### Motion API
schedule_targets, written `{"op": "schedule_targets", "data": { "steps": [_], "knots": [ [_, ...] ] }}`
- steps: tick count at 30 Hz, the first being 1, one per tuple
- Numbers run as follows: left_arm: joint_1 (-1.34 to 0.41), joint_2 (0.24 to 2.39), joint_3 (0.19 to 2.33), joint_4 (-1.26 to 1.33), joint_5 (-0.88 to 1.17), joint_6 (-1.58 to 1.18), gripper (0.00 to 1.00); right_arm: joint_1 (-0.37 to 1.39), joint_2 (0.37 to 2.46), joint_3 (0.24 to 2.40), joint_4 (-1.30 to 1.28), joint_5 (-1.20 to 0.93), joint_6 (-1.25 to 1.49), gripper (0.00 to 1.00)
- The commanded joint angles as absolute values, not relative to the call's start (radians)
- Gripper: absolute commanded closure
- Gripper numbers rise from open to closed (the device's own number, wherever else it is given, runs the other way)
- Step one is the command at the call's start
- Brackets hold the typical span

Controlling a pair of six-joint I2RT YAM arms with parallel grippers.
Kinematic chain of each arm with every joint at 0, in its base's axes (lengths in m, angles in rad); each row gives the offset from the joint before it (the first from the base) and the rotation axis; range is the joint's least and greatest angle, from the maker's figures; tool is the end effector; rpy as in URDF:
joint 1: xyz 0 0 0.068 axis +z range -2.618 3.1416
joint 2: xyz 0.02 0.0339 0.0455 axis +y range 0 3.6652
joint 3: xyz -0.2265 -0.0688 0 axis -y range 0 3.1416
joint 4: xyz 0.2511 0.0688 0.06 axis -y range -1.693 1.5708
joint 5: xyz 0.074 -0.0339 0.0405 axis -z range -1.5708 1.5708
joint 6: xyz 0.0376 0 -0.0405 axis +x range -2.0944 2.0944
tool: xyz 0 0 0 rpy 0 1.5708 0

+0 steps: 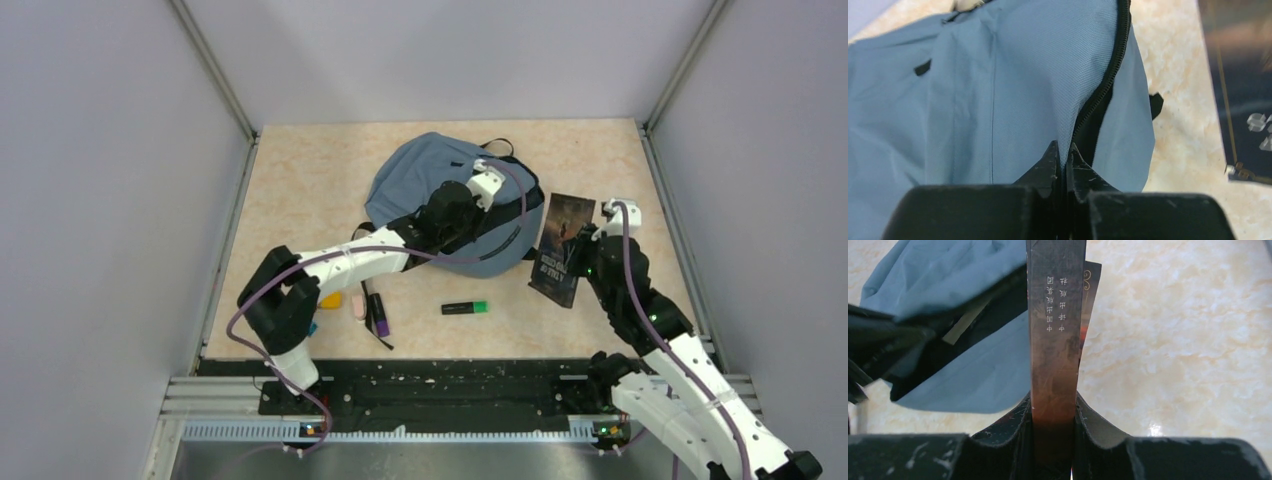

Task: Pack the student bag
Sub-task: Place the book in the student bag.

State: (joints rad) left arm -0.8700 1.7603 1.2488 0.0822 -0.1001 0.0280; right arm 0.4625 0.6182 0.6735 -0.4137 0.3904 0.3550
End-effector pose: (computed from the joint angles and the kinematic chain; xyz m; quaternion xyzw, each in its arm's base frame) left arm 0.2687 -0.3127 0.2190 0.3405 0.7689 -0.1821 0.5097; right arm 0.1717 0.0696 0.2804 0.0670 0.8110 0.0759 0.5762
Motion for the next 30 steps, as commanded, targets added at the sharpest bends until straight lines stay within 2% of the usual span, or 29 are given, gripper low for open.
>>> {"op": "schedule_targets", "data": {
  "steps": [1,8,11,22,30],
  "knots": [
    [-0.873,1.591,1.227,0.216,-0.152,-0.033,1.0,0.466,0.534,0.654,-0.288,0.271,0.468,1.0],
    [-0.874,1.493,1.192,0.25,-0.065,-0.052,1.0,0.466,0.475,0.532,-0.115,0.031,0.763,1.0],
    [-0.873,1.469,1.166,0.243,-0.065,-0.044,1.0,0.466,0.489,0.499,-0.013,0.005,0.877,1.0],
    [-0.871,1.365,1.039,0.268,-0.106,-0.062,1.0,0.466,0.57,0.525,0.21,0.196,0.942,1.0],
    [-0.871,1.356,1.02,0.278,-0.093,-0.075,1.0,0.466,0.709,0.463,0.46,0.246,1.044,1.0]
  ]
}}
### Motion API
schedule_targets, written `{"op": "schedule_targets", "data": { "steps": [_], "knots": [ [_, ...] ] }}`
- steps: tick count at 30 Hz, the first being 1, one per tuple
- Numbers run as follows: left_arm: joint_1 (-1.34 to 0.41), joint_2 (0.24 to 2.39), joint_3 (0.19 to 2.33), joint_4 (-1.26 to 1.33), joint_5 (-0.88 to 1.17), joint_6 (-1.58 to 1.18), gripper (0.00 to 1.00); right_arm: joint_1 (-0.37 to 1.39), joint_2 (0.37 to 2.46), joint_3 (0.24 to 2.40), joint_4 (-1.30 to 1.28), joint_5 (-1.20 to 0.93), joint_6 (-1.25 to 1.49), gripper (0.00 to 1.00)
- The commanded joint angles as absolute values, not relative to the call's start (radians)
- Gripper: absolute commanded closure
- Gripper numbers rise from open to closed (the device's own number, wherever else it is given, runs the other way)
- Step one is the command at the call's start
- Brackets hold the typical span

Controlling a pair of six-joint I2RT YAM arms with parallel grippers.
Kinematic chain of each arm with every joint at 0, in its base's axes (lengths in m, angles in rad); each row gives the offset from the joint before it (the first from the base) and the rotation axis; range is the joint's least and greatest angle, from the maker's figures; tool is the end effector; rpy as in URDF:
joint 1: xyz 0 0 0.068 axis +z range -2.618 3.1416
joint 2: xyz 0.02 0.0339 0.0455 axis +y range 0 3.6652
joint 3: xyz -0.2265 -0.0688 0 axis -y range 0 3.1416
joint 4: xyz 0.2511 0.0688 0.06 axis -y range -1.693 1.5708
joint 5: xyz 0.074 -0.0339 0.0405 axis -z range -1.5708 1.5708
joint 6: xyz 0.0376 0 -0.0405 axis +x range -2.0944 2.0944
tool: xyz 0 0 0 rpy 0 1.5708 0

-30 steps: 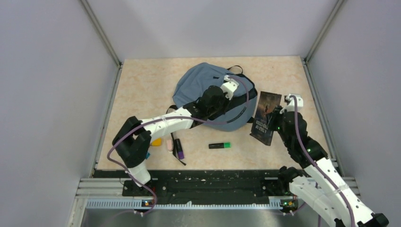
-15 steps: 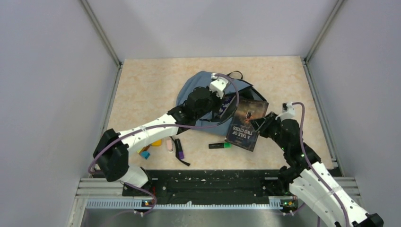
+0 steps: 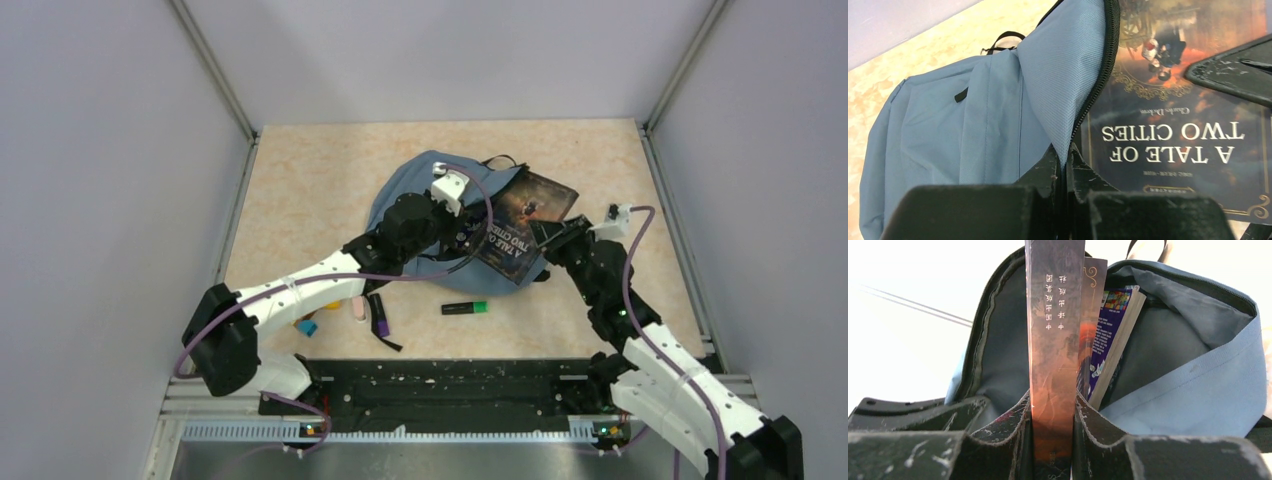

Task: Pack the student bag
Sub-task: Place the book in the student bag.

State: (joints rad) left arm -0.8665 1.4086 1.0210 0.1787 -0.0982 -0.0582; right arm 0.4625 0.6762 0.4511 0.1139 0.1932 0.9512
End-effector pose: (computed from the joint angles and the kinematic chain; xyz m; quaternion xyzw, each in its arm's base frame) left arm 0.2279 -0.2625 0.2746 0.2768 0.7257 -0.2463 0.5798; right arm 0.1927 0.0880 0.2454 0.2419 0.7042 0.3763 0.5513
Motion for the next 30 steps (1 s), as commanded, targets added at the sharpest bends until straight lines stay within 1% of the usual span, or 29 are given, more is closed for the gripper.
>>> {"op": "schedule_targets", "data": {
  "steps": [1,9,15,23,30],
  "knots": [
    [-0.871,1.355,1.017,0.28,-0.095,-0.076,1.0,0.466,0.726,0.468,0.486,0.252,1.049,1.0],
    [-0.871,1.368,1.007,0.297,-0.095,-0.08,1.0,0.466,0.829,0.465,0.63,0.323,1.146,1.0],
    [-0.871,1.38,1.02,0.306,-0.08,-0.089,1.0,0.466,0.944,0.41,0.715,0.302,1.21,1.0],
    [-0.871,1.387,1.026,0.334,-0.134,-0.118,1.0,0.472,1.057,0.339,0.76,0.276,1.244,1.0],
    [-0.87,1.393,1.036,0.345,-0.129,-0.15,1.0,0.475,1.151,0.352,0.83,0.243,1.278,1.0]
  ]
}}
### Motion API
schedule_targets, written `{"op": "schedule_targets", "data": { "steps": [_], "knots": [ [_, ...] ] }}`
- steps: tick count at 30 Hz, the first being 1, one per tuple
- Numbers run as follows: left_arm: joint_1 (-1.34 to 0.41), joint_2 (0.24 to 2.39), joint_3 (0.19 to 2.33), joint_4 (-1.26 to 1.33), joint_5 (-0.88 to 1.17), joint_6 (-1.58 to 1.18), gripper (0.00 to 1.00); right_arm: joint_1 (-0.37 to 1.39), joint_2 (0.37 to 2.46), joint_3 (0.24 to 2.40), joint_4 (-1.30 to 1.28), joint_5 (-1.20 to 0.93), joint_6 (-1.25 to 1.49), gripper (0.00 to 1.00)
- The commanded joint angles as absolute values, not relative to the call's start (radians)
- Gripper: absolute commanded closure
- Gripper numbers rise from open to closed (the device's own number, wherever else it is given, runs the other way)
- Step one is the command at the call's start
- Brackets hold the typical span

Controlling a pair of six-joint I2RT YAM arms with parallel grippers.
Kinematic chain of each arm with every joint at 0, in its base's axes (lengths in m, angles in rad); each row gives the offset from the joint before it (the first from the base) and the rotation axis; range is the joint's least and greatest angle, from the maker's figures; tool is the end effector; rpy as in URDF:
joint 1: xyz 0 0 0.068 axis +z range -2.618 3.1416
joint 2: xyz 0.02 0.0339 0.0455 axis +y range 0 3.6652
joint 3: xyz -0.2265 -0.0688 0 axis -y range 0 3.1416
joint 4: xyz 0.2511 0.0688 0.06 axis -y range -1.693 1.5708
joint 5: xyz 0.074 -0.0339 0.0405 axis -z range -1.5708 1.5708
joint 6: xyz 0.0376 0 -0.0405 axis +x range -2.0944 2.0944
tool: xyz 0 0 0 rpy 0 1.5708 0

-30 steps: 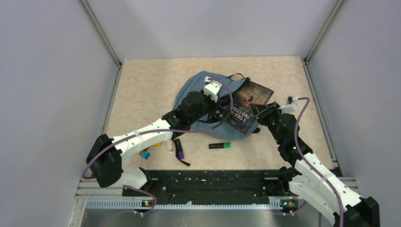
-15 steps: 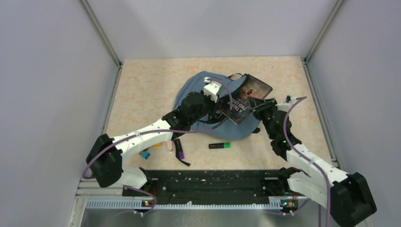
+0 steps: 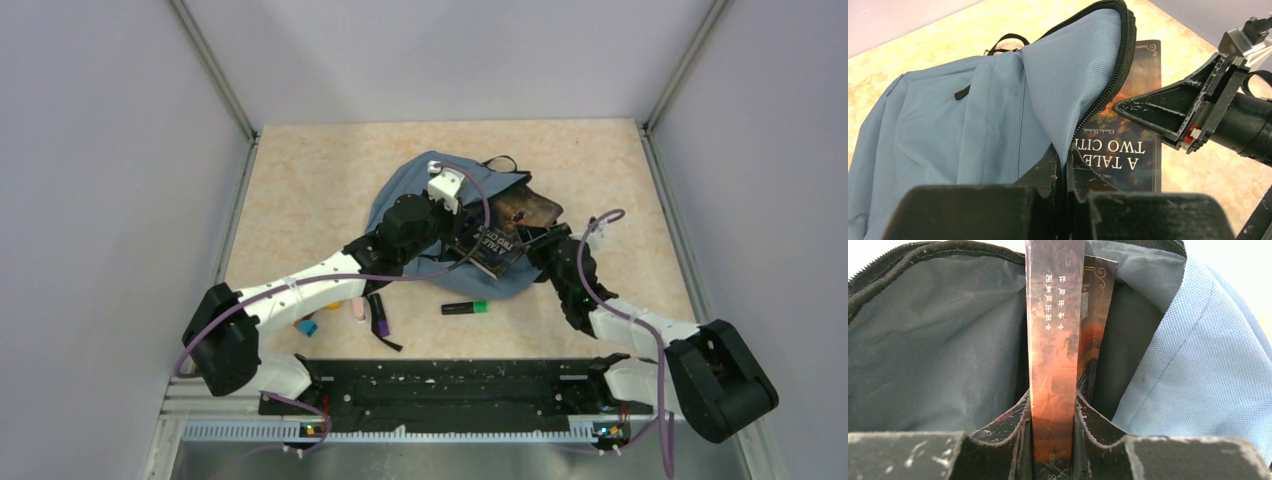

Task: Pack the student bag
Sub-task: Place the book in the student bag.

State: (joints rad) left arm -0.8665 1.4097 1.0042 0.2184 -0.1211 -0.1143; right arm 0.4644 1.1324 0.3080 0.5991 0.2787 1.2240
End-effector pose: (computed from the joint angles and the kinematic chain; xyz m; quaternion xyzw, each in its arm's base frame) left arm 0.2284 -0.2618 0.2724 0.2464 0.7291 -0.2588 0.5837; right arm 0.2244 0.1008 0.1504 0.3675 0.6872 0.3891 0.4912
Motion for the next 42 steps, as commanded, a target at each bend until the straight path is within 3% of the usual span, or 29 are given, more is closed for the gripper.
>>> {"op": "schedule_targets", "data": {
  "steps": [1,12,25,42],
  "knots": [
    [-0.87,1.393,1.035,0.346,-0.131,-0.152,1.0,0.476,1.162,0.361,0.843,0.231,1.289,1.0],
    [-0.864,1.386,1.047,0.311,-0.124,-0.163,1.0,0.485,1.232,0.495,0.971,0.143,1.386,1.0],
    [-0.858,1.366,1.044,0.282,-0.15,-0.16,1.0,0.485,1.397,0.444,1.073,0.121,1.42,1.0],
    [-0.853,1.317,1.005,0.288,-0.163,-0.169,1.0,0.483,1.162,0.48,0.996,0.173,1.391,1.0]
  ]
}}
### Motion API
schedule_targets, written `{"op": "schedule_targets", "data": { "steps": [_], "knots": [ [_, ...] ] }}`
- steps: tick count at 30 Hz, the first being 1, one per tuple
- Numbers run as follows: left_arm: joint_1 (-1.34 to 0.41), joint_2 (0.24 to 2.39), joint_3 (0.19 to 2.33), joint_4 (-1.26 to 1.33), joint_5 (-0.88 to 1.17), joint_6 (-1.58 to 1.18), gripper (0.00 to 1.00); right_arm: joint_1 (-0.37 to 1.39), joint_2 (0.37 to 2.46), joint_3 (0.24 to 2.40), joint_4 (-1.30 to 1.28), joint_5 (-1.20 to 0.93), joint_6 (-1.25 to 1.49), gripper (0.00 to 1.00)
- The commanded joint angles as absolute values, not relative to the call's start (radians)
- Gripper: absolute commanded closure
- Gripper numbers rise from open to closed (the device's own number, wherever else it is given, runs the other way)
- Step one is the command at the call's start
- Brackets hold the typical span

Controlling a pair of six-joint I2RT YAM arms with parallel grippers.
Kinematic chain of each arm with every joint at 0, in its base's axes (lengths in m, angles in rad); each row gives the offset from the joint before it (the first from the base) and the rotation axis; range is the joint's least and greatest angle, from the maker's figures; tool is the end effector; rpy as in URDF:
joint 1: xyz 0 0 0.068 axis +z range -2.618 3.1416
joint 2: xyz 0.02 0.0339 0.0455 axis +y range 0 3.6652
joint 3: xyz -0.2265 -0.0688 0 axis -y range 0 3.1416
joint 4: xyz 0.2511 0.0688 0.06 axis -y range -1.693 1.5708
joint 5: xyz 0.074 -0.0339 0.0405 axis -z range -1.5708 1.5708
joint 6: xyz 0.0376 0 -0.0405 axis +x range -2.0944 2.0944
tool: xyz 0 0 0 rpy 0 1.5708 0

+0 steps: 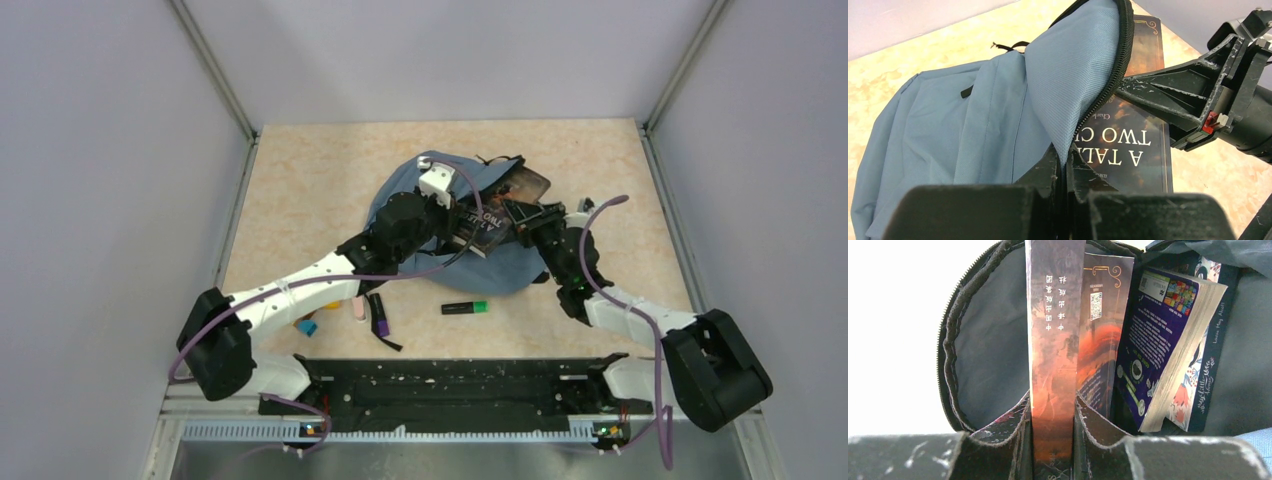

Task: Pack the student bag
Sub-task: Place the book in the student bag.

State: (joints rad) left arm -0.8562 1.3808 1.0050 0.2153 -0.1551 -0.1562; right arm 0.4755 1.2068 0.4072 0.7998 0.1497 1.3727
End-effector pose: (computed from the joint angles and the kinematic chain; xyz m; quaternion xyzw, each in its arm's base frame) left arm 0.2289 -0.2549 0.2818 0.2132 0.7304 -0.2617 0.5938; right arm 0.2414 0.1180 0.1869 0.3534 0.6124 0.5309 0.4671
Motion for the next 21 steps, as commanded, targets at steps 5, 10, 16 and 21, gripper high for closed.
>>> {"op": "schedule_targets", "data": {
  "steps": [5,10,16,21],
  "knots": [
    [-0.851,1.312,1.002,0.291,-0.16,-0.171,1.0,0.483,1.246,0.489,1.009,0.164,1.382,1.0],
    [-0.852,1.313,1.003,0.296,-0.151,-0.178,1.0,0.482,1.374,0.502,1.058,0.159,1.361,1.0],
    [-0.85,1.312,1.006,0.299,-0.147,-0.181,1.0,0.503,1.495,0.546,0.969,0.237,1.258,1.0],
    [-0.848,1.315,1.008,0.298,-0.15,-0.178,1.0,0.527,1.566,0.561,0.925,0.281,1.239,1.0]
  ]
}}
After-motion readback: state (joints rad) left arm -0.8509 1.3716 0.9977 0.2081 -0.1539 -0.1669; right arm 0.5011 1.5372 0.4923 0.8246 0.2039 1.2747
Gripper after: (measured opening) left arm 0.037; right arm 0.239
